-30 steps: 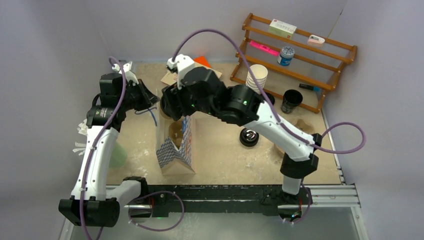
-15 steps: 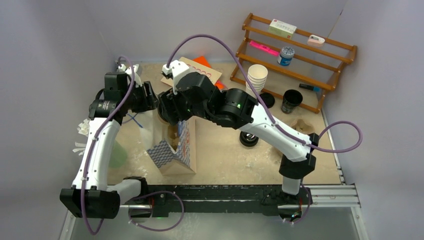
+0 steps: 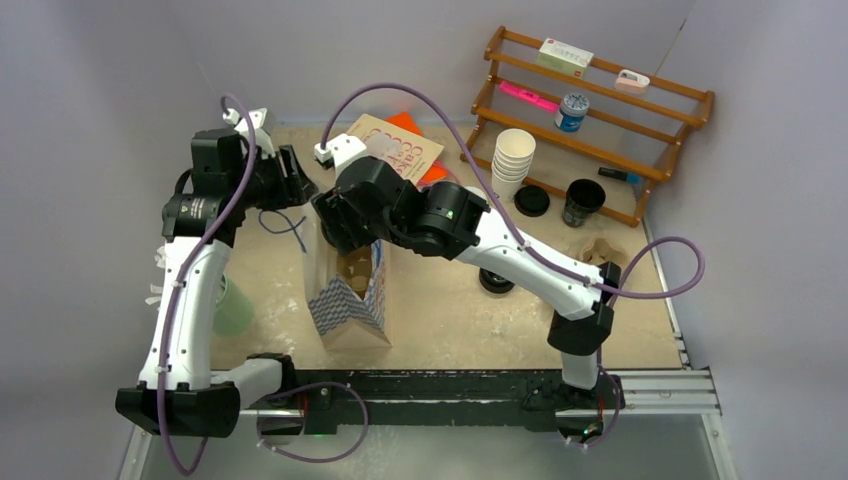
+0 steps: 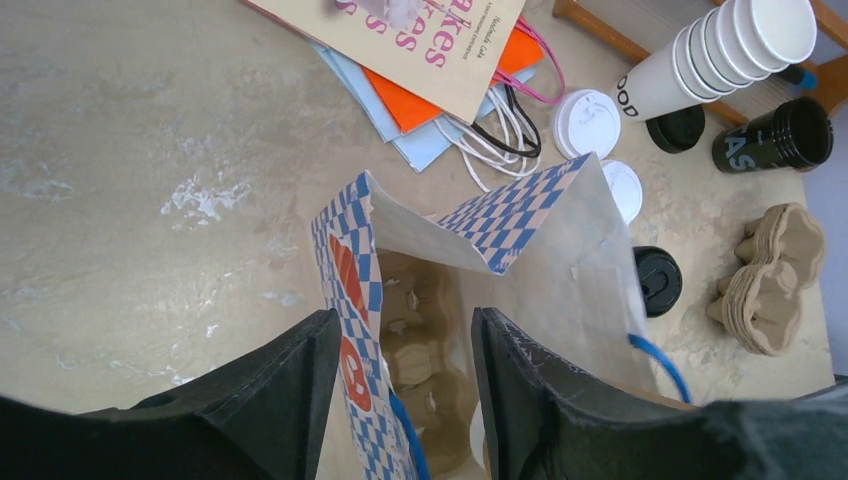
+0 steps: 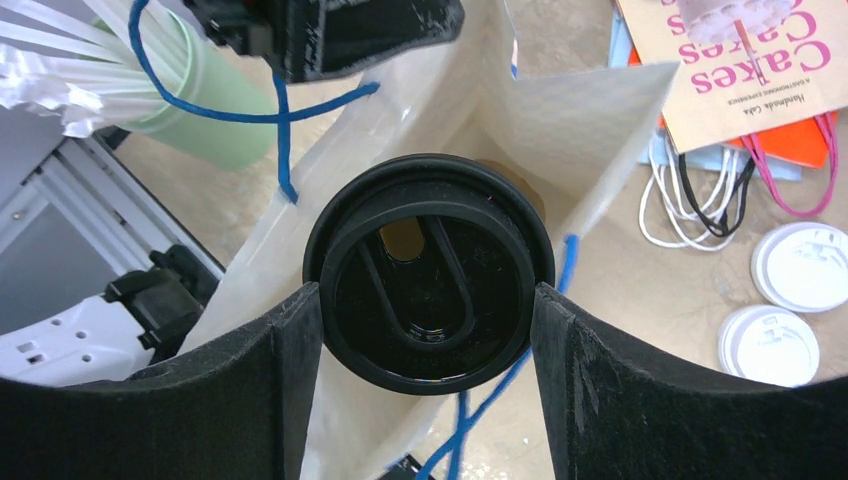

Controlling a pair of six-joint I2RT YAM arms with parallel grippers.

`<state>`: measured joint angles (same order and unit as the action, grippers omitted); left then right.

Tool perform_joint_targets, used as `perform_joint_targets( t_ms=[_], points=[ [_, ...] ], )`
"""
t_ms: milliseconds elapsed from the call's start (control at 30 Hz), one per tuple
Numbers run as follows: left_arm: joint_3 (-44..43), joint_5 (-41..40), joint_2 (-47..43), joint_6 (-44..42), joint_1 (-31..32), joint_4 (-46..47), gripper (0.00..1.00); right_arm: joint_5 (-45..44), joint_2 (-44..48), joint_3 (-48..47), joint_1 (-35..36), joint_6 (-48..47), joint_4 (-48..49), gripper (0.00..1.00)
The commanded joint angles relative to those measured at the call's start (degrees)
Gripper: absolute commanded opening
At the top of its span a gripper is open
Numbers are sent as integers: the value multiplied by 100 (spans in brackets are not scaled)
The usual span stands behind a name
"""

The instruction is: Pack the takeout coffee

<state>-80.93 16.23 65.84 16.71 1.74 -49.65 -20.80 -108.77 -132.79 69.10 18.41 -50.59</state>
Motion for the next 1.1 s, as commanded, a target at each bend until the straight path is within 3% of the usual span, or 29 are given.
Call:
perform_joint_targets(
  t_ms=[0, 433, 500, 667, 700, 833, 1067],
  points=[
    [-323, -124, 199, -229, -16, -288, 54, -258, 149, 113, 40, 36, 38, 51],
    [167, -439, 562, -392, 431, -285, 55, -258, 67, 225, 39, 13, 69, 50],
    [196, -537, 574, -389, 433, -278, 48, -256, 15, 251, 40, -2, 34, 50],
    [181, -485, 393, -246, 446, -275, 5, -317, -314, -213, 25, -28, -186, 49],
    [210, -459, 297, -182, 449, -236, 0, -319, -390, -397, 31, -65, -189, 49],
    [458, -322, -60, 142, 450, -10, 0, -153, -538, -866, 28, -154, 2, 48],
    [694, -216, -303, 1014, 450, 215, 0, 164, -746, -839, 40, -2, 7, 46]
  ],
)
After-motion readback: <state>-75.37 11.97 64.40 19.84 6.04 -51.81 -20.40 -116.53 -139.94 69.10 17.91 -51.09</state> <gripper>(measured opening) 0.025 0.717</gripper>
